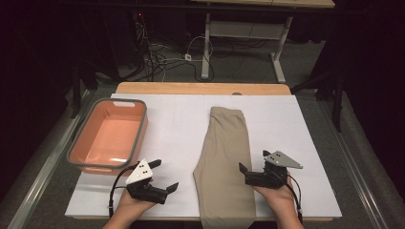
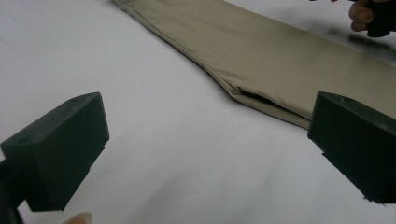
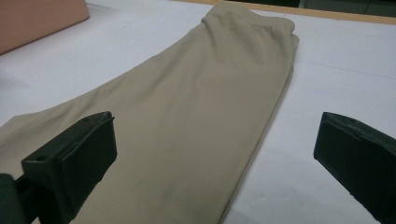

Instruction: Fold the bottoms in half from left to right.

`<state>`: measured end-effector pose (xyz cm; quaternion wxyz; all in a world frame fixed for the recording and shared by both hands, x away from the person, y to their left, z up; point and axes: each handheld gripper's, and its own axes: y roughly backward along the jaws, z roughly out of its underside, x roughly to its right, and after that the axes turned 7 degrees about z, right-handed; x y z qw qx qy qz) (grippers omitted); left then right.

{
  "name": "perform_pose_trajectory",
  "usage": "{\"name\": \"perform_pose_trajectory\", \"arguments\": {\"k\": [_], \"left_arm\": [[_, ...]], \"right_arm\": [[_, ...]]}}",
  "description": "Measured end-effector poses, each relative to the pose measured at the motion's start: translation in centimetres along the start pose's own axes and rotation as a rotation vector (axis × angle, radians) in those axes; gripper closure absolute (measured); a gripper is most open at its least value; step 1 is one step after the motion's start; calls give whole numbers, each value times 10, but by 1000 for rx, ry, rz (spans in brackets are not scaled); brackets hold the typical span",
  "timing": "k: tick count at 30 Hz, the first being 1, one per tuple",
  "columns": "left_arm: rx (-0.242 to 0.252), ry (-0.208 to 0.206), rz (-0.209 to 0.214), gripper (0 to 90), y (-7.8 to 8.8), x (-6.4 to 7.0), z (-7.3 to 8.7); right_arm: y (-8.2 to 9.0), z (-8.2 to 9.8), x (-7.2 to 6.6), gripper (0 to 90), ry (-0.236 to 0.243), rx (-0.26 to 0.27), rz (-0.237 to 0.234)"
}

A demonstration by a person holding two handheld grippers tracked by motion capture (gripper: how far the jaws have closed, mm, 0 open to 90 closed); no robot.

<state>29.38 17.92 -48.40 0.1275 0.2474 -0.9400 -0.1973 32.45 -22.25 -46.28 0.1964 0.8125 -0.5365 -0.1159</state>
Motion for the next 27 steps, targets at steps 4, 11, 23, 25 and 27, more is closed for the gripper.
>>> {"name": "perform_pose_trajectory", "arguments": {"k": [4, 11, 23, 25, 27], "left_arm": [[-2, -1, 0, 0, 0, 0, 0], [-4, -1, 7, 0, 0, -1, 0], [10, -9, 1, 0, 1, 1, 1], [9, -8, 2, 0, 1, 1, 1], [8, -7, 1, 0, 1, 1, 1]], "right_arm": [[-5, -5, 1, 0, -2, -3, 2], [-17, -11, 7, 0, -3, -15, 9], [-39, -17, 21, 1, -4, -21, 32], [-43, -18, 23, 2, -9, -20, 37], [-49, -18, 25, 2, -16, -31, 39]]}}
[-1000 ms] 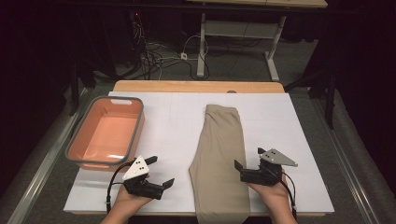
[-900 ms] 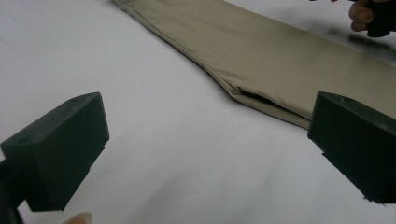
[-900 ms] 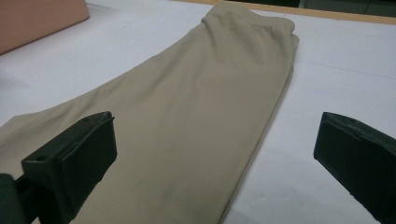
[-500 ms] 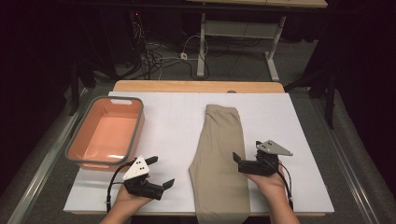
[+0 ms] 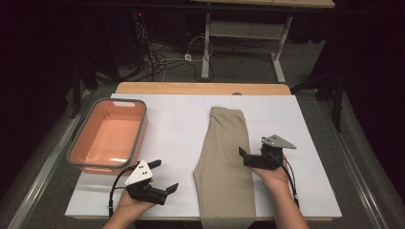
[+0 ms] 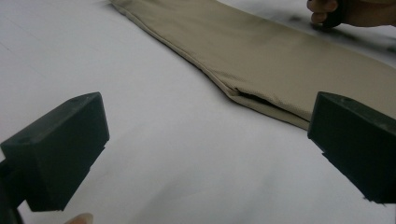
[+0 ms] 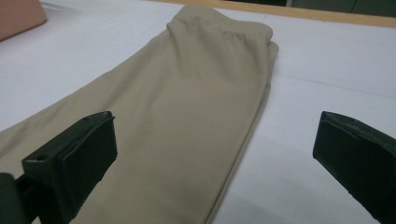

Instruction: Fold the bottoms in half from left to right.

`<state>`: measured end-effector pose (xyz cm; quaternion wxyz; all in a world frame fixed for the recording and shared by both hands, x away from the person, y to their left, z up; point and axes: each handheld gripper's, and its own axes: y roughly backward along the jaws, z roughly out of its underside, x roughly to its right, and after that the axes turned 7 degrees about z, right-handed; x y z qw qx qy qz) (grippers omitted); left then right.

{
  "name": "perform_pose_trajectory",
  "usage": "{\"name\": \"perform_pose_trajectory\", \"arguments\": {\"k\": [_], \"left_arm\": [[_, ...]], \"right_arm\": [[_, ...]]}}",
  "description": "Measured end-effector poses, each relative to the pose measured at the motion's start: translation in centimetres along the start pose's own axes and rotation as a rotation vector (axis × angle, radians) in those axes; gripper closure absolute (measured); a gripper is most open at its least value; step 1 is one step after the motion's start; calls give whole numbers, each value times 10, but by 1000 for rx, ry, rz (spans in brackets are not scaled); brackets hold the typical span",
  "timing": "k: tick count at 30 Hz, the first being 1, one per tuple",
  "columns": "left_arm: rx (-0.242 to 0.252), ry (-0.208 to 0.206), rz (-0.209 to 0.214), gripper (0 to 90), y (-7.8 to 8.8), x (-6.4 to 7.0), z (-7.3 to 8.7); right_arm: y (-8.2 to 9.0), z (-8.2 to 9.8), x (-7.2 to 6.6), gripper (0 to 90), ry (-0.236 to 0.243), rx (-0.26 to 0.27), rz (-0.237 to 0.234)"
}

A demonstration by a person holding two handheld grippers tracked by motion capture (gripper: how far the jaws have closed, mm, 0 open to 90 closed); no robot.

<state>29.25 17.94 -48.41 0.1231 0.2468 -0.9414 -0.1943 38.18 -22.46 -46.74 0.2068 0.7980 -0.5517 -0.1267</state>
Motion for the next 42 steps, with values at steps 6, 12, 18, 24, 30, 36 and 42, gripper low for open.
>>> {"name": "perform_pose_trajectory", "arguments": {"k": [6, 12, 18, 24, 30, 36, 42], "left_arm": [[1, 0, -6, 0, 0, 0, 0], [5, 1, -6, 0, 1, 1, 0], [4, 2, -1, 0, 0, 0, 0], [4, -1, -5, 0, 1, 1, 0], [4, -1, -6, 0, 1, 1, 1], [3, 1, -5, 0, 1, 1, 1], [2, 2, -1, 0, 0, 1, 0]], "right_arm": [[-14, -7, 3, 10, 0, -20, 9], [-28, -13, 10, 16, -17, -44, 23], [-39, -18, 12, 16, -23, -59, 26], [-42, -23, 14, 17, -24, -55, 30], [-47, -27, 14, 19, -32, -53, 29], [-57, -30, 18, 26, -33, -75, 38], [-69, -33, 19, 30, -34, -90, 34]]}}
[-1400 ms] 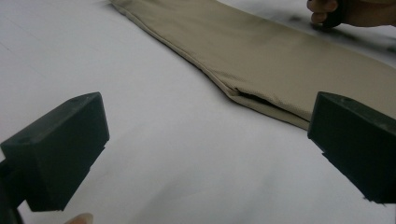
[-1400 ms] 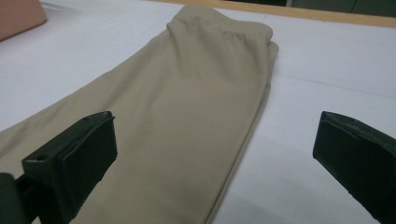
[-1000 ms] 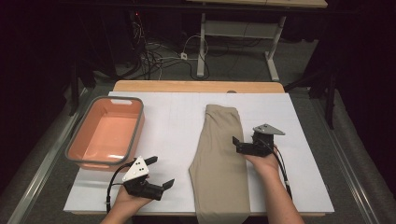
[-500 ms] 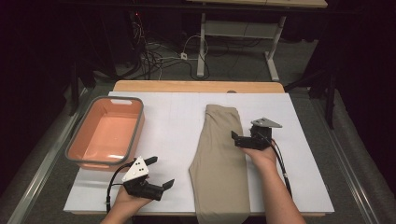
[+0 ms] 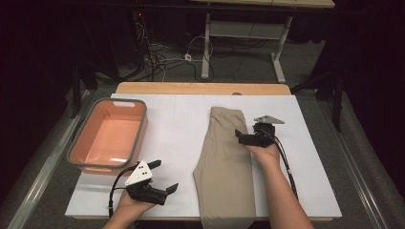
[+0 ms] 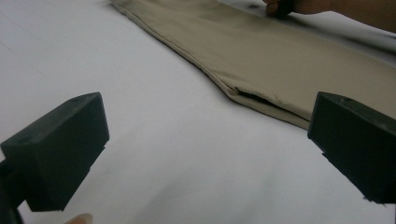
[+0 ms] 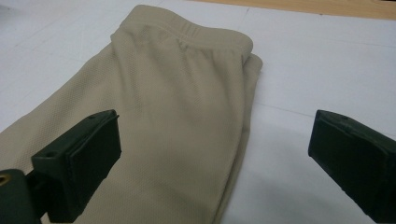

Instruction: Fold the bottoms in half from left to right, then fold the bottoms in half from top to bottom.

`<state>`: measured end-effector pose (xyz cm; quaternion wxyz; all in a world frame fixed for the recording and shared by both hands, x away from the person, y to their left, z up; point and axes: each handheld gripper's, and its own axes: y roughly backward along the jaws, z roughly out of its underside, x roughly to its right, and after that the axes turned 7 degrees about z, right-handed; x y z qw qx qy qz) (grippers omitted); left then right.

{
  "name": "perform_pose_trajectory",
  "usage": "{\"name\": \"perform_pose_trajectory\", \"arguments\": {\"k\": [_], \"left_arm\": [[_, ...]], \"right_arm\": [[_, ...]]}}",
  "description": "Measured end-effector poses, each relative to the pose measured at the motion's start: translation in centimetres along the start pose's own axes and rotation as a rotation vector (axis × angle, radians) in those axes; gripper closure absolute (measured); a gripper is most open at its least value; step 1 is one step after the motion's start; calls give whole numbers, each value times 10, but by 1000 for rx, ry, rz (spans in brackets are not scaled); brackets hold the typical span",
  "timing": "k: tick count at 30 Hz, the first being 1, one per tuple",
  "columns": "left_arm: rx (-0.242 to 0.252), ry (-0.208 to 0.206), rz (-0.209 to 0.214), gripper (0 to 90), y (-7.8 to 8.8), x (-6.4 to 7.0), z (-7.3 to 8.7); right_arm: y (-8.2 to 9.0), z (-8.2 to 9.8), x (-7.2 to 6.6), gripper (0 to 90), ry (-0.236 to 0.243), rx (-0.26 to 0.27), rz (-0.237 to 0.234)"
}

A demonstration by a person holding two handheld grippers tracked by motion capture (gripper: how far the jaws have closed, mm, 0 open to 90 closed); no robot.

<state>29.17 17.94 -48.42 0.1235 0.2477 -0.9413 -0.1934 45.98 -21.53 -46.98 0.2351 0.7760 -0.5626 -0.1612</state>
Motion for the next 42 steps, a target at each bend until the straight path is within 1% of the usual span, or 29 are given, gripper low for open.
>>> {"name": "perform_pose_trajectory", "arguments": {"k": [4, 6, 8, 11, 12, 13, 15, 17, 19, 20, 22, 23, 26, 30, 33, 37, 42], "left_arm": [[1, 0, -2, 0, 0, 0, 0], [0, 1, -2, 0, 0, 0, 0], [0, -2, -1, 0, 0, 0, 0], [0, -5, 5, 0, 0, 0, 0], [-2, -11, 10, 0, -1, 0, 0], [-7, -21, 9, 0, -1, 1, 0], [-19, -32, 5, 0, -2, 2, -1], [-11, -40, 4, 0, -1, 3, 0], [-1, -39, 4, 0, 0, 3, 0], [1, -42, 5, 0, 0, 3, 1], [4, -46, 7, 0, 0, 3, 1], [5, -48, 6, 0, 0, 4, 1], [0, -59, 2, 0, 0, 5, 1], [-8, -56, 7, 0, -1, 4, 0], [-3, -61, 4, 0, 0, 5, 1], [0, -63, 3, 0, 0, 5, 1], [5, -62, -2, 0, 0, 6, 1]], "right_arm": [[-7, -3, -1, 44, 4, -3, 5], [-9, -4, -1, 54, -8, -9, 6], [-12, -5, 0, 62, -11, -31, 11], [-17, -10, 0, 95, 5, -53, 20], [-19, -11, 0, 113, 7, -58, 24], [-22, -13, 0, 115, 6, -74, 31], [-29, -15, -2, 129, 34, -110, 61], [-35, -16, -5, 144, 55, -147, 70], [-39, -18, -7, 145, 73, -169, 81], [-42, -19, -7, 146, 75, -179, 79], [-45, -20, -6, 157, 65, -182, 78], [-46, -21, -6, 164, 67, -186, 79], [-47, -22, -7, 182, 74, -187, 61], [-51, -25, -8, 212, 77, -189, 41], [-53, -27, -10, 282, 83, -174, 34], [-52, -26, -11, 447, 92, -156, 18], [-50, -26, -13, 643, 110, -147, -20]]}}
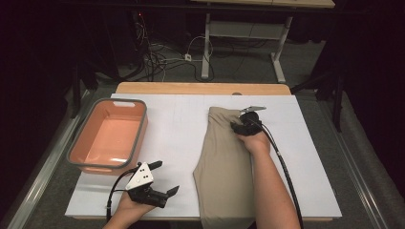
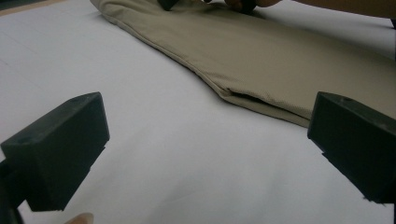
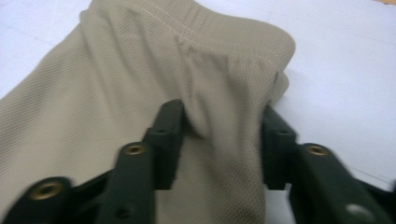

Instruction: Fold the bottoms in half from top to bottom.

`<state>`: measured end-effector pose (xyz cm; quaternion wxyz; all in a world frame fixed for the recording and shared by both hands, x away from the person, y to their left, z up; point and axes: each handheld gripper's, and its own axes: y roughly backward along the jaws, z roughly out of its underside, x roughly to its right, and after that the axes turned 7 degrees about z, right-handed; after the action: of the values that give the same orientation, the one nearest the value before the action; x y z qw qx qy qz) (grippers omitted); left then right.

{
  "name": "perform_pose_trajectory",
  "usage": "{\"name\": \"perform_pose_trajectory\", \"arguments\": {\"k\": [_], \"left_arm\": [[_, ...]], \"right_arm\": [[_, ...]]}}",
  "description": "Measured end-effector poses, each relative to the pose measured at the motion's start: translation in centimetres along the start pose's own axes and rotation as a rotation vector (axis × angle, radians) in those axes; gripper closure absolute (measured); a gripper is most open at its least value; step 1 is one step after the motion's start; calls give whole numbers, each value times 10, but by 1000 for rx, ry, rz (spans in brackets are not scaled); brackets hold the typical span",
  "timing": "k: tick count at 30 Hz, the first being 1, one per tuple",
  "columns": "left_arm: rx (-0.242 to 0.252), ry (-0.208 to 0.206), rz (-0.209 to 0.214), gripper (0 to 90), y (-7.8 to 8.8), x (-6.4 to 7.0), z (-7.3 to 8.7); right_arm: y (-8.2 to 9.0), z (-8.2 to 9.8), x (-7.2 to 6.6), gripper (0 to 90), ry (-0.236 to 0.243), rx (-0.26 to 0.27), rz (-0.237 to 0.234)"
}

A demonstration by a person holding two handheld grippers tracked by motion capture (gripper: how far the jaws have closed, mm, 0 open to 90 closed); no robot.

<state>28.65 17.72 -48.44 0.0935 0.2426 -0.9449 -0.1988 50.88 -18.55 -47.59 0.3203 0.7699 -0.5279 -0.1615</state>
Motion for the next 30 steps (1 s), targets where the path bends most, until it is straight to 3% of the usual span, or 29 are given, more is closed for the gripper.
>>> {"name": "perform_pose_trajectory", "arguments": {"k": [5, 12, 18, 26, 30], "left_arm": [[2, 1, -1, 0, 0, 0, 0], [9, 13, -1, 0, 1, -1, 0], [12, 15, 10, 0, 1, -2, 0], [17, 19, 11, 0, 2, -2, 1], [16, 20, 15, 0, 2, -2, 1]], "right_arm": [[1, 0, -3, 849, 7, -2, -51], [8, -7, -6, 876, 15, -29, -45], [36, -11, -19, 875, 57, 21, -43], [80, -6, -32, 875, 61, 122, -95], [107, -1, -41, 875, 89, 176, -123]]}}
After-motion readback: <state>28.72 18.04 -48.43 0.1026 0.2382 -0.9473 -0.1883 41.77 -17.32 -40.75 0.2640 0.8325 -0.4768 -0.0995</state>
